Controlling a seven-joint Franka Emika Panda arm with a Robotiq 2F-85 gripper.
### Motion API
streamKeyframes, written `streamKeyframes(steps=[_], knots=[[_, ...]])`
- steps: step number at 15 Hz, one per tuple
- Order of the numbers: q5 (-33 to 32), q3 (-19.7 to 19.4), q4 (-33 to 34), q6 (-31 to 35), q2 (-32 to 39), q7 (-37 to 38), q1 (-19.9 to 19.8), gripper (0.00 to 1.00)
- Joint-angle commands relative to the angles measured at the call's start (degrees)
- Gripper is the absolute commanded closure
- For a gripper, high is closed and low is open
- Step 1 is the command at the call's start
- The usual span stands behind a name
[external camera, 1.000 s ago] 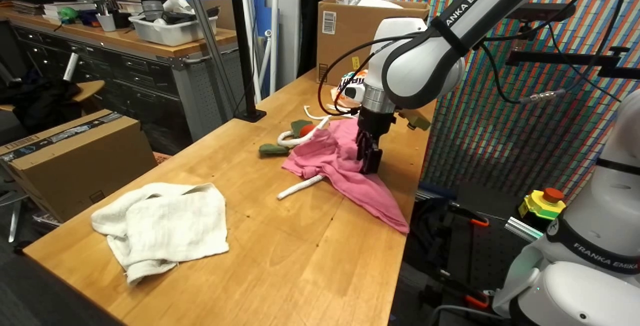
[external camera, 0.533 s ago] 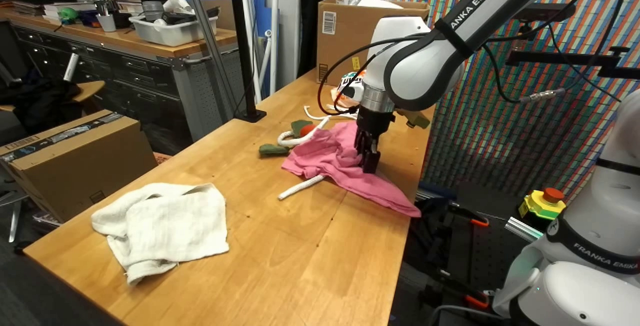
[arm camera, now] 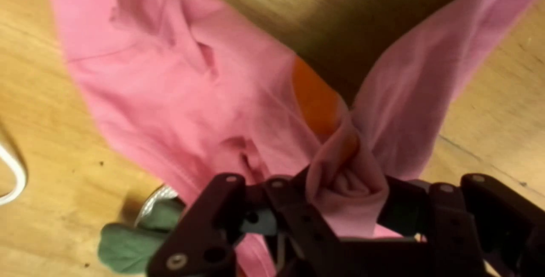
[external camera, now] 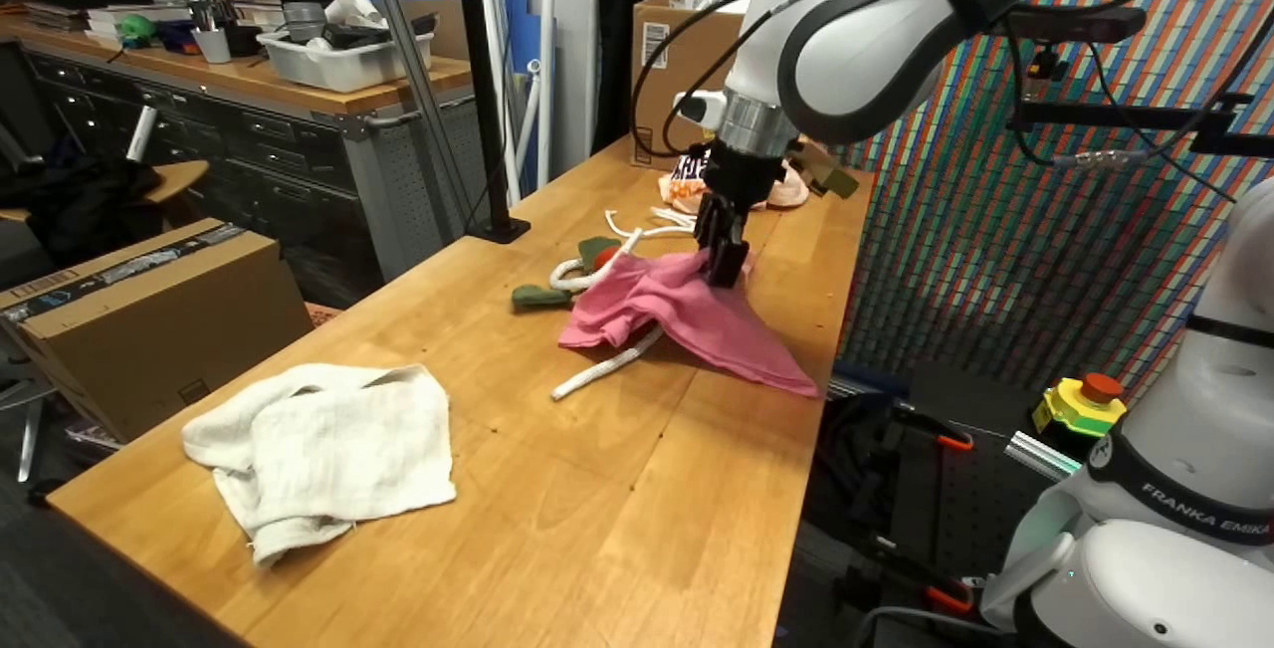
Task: Move the peach shirt to the right, move the white towel and pink shirt to the left, move the radish backwards, move the long white rope to the right
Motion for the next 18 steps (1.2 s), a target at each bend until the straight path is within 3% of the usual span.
streamKeyframes(steps=[1,10,18], knots=[[0.21,-1.82,2.83,-6.72,-7.59,1.48,1.32,0.93],[-3.25,-1.94,13.15,-18.03,-15.64,8.63,2.21,0.92],[-6.15,-0.15,17.84,-26.16,-18.03,12.04,5.88,0.93]])
